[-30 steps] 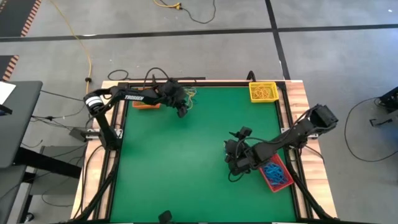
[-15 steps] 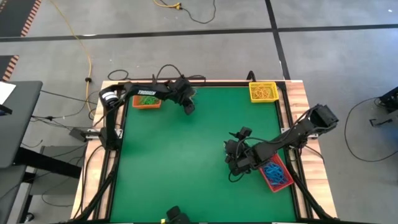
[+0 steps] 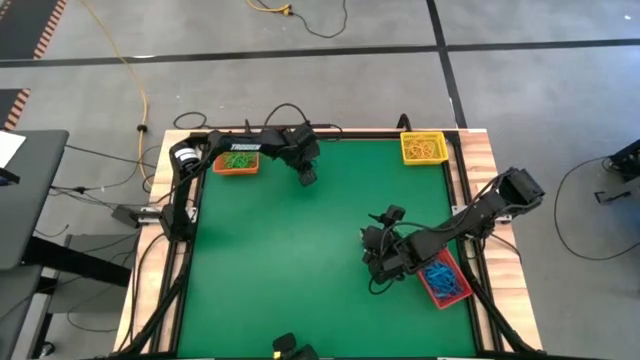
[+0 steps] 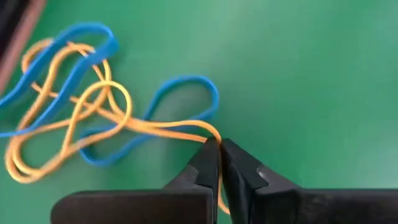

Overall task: Sort rubber bands into baskets
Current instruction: Put the yellow rubber band into the yellow bin

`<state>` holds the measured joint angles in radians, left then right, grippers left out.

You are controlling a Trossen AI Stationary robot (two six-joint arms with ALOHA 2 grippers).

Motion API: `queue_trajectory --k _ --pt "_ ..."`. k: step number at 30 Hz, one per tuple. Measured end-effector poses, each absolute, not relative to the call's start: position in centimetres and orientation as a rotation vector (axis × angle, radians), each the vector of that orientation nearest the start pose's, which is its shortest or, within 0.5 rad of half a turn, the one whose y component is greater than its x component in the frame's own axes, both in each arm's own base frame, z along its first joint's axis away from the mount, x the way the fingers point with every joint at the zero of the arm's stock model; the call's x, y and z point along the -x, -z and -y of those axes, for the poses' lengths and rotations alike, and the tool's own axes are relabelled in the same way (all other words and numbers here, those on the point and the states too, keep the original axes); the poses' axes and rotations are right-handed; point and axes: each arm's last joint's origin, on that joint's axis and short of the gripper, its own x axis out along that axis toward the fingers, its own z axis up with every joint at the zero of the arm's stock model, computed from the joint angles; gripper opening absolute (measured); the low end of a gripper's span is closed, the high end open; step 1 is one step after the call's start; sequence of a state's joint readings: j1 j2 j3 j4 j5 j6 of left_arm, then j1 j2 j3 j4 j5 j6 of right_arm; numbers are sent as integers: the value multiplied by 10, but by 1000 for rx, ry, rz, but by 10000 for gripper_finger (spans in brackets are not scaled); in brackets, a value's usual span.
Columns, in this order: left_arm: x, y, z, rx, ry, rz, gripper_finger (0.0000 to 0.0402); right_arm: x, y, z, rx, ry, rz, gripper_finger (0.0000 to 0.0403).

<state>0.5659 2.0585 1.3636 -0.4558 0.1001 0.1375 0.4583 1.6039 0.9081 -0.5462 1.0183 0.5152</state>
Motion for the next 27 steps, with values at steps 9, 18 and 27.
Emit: queue_trajectory --k 9,18,27 --pt "-349 -179 -192 201 -245 -1053 0 -264 -178 -103 376 688 -753 255" --pt "-346 -244 -149 106 -117 -904 0 -271 -180 -91 355 754 -716 255" --pt "-340 -288 -103 35 28 -782 0 -300 -195 -77 402 741 -601 255"
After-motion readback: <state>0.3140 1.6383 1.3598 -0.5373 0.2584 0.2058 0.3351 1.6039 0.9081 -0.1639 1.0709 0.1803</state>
